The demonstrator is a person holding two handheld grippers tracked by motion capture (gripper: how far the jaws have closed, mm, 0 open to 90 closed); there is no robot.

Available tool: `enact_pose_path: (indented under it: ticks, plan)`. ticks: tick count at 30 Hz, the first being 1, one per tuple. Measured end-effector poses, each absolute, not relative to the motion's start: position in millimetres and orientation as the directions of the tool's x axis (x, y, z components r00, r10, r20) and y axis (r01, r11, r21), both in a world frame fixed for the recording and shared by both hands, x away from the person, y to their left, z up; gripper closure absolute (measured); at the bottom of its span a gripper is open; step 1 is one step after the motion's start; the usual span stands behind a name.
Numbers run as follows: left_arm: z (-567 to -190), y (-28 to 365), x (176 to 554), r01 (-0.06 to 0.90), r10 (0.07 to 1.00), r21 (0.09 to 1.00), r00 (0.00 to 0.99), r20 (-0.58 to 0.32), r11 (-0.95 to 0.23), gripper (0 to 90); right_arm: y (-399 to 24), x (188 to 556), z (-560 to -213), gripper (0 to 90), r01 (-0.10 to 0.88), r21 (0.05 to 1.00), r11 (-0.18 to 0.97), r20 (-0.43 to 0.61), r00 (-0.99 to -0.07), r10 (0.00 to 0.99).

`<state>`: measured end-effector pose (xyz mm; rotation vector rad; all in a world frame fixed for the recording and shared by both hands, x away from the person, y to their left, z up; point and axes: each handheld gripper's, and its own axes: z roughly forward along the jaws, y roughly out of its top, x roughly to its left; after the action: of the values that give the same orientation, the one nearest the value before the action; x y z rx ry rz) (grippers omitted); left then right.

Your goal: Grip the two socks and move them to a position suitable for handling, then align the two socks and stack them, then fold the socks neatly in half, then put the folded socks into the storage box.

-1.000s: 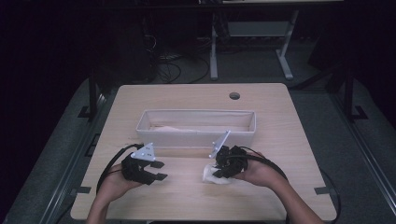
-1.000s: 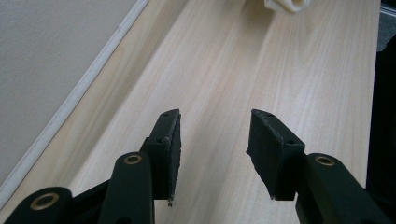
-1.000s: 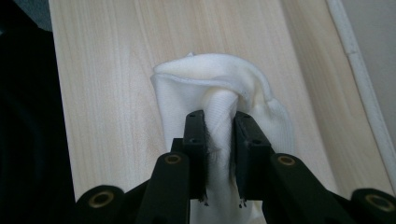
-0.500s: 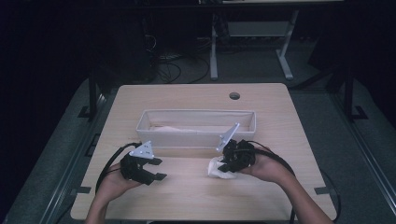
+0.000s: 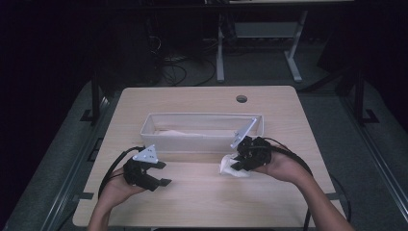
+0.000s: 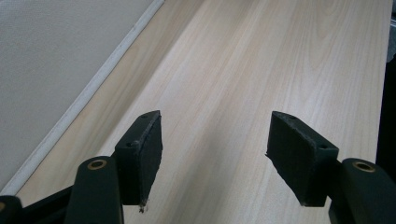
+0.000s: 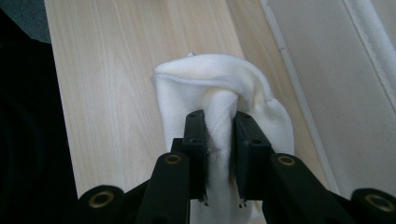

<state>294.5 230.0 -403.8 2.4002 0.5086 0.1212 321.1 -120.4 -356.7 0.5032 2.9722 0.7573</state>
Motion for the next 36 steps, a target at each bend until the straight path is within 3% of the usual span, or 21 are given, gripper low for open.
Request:
enact_pose_path:
  ticks: [36]
  plan:
    - [-400.0, 236.0, 294.9, 0.336, 0.408, 0.649, 0.912, -0.043, -0.683, 31.7, -128.4, 335.6, -324.1, 76.2, 0.305, 0.467, 0.83, 0.03, -0.944, 0.33]
